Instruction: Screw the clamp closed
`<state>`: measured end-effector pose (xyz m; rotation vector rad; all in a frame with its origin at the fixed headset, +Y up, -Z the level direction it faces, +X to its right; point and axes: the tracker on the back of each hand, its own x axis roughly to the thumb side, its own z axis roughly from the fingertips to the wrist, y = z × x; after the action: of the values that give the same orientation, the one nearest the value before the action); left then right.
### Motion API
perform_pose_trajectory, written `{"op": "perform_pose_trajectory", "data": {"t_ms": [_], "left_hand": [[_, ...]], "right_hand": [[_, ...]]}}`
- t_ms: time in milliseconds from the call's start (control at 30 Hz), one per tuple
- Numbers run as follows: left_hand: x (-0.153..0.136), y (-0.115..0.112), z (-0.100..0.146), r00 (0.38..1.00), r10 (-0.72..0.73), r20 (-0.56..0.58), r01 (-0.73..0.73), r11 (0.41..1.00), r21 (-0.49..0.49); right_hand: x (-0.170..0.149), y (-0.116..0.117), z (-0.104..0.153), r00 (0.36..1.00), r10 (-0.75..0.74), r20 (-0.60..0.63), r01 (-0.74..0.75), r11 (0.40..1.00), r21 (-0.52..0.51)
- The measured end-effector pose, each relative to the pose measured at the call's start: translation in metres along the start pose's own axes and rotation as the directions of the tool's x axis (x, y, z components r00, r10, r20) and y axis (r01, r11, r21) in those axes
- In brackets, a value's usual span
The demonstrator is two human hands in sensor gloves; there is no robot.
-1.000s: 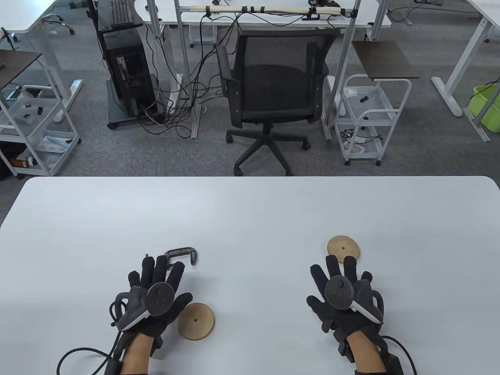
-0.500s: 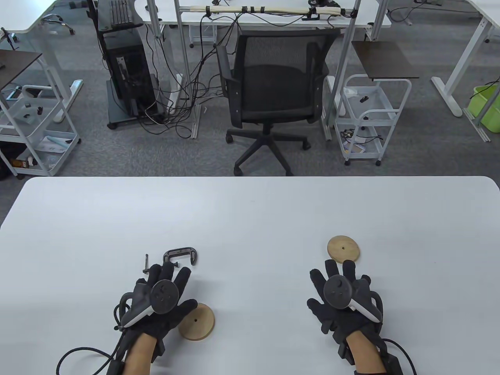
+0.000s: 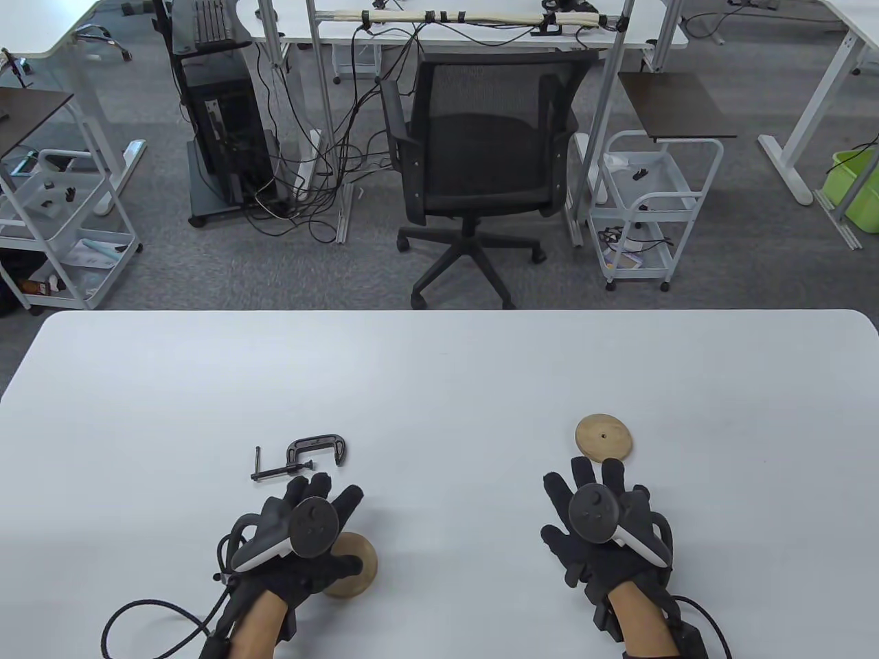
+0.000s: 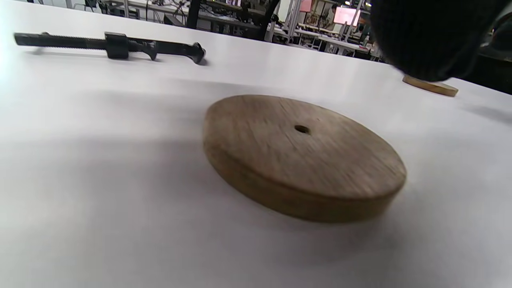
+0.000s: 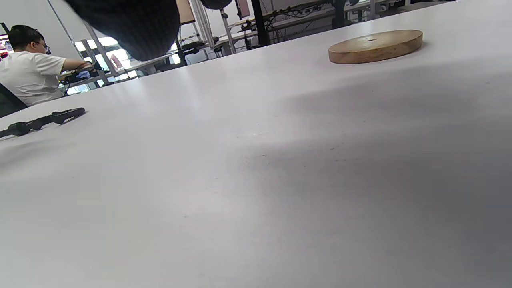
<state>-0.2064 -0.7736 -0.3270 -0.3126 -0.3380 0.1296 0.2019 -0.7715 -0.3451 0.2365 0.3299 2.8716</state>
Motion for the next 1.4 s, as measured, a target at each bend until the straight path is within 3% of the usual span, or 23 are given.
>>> {"op": "perform_pose_trajectory", "data": {"t_ms": [167,300,967,1300,1400], "left_hand": [[0.011,-0.005,-0.003,0.999,-0.021,0.035,0.023,0.999,-0.044],[0.017,-0.004,-0.004,0.996,-0.032,0.082,0.028,0.998,0.047],[0.029,-0.03,-0.022,0.996,-0.077,0.035,0.084,0.959,-0.269],[0.032,-0.033,-0.027,0.997,-0.06,0.043,0.07,0.96,-0.271],[0.029,-0.032,-0.03,0.998,-0.029,0.05,0.042,0.965,-0.259]], "right_hand": [[0.0,0.0,0.0,1.0,0.0,0.001,0.0,1.0,0.0],[0.0,0.0,0.0,1.0,-0.002,0.001,0.002,1.0,0.001],[0.01,-0.002,0.002,0.999,0.004,0.05,-0.003,0.999,-0.033],[0.009,-0.001,0.0,0.999,0.007,0.037,-0.005,0.999,-0.034],[0.01,-0.003,0.0,0.998,0.001,0.064,0.005,0.996,-0.086]]}}
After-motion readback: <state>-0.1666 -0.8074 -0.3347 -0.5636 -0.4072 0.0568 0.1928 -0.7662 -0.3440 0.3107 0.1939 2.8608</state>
